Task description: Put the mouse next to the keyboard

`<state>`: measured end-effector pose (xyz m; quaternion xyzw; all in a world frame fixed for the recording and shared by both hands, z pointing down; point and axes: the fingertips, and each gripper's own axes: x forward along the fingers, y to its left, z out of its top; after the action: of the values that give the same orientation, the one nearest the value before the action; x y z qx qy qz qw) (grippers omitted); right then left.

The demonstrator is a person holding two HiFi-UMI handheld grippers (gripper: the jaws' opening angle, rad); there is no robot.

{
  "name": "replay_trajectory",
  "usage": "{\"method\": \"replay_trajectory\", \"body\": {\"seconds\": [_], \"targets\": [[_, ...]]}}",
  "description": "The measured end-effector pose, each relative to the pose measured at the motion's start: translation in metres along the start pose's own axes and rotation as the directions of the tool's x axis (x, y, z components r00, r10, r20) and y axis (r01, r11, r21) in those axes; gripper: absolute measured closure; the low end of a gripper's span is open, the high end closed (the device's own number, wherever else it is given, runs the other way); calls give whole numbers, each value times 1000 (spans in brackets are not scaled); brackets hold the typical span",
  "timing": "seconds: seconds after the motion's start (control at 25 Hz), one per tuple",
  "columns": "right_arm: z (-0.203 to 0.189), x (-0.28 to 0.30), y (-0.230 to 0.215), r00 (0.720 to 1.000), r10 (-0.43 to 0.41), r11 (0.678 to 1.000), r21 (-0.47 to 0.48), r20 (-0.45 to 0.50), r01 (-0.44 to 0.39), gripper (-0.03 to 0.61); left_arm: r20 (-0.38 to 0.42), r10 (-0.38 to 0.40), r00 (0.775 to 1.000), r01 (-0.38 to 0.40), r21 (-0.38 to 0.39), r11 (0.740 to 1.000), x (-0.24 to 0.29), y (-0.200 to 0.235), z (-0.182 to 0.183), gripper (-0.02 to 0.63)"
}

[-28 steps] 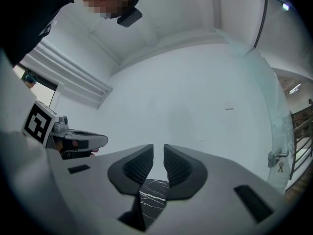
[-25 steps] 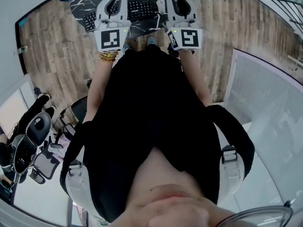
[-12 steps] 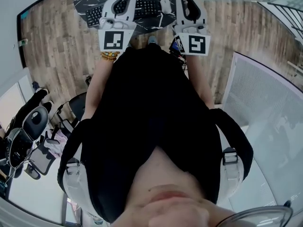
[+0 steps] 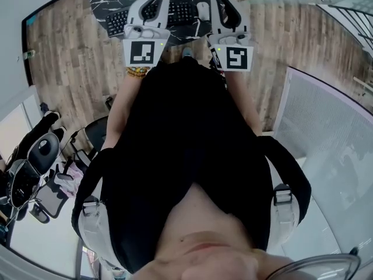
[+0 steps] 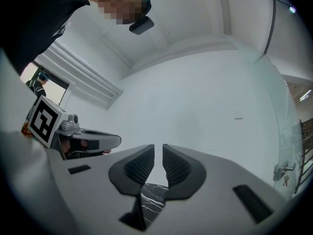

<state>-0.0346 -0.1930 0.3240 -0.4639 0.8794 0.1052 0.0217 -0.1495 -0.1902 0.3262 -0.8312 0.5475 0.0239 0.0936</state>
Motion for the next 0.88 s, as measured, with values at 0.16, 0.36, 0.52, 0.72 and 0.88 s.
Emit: {"method": "replay_trajectory", "body": {"seconds": [0.16, 0.36, 0.52, 0.72, 0.88], "targets": [[-6, 2, 8, 1000, 20, 1000, -1, -14, -20, 515, -9, -5, 1000, 5, -12, 1000, -1, -2, -3, 601], [-15, 4, 11, 998, 13, 1000, 19, -58, -12, 529, -27, 4, 1000, -4, -14, 1000, -3, -2, -10, 601], [-21, 2, 12, 997, 12, 1000, 14, -72, -11, 531, -45, 9, 999, -10, -34, 999, -6, -3, -16, 601], [-25, -2, 10, 997, 0, 1000, 26, -84, 2, 531, -52, 11, 999, -13, -45, 999, -9, -4, -19, 601], [-27, -4, 12, 995, 0, 1000, 22, -97, 2, 532, -62, 5, 998, -7, -35, 999, -13, -3, -21, 601]]}}
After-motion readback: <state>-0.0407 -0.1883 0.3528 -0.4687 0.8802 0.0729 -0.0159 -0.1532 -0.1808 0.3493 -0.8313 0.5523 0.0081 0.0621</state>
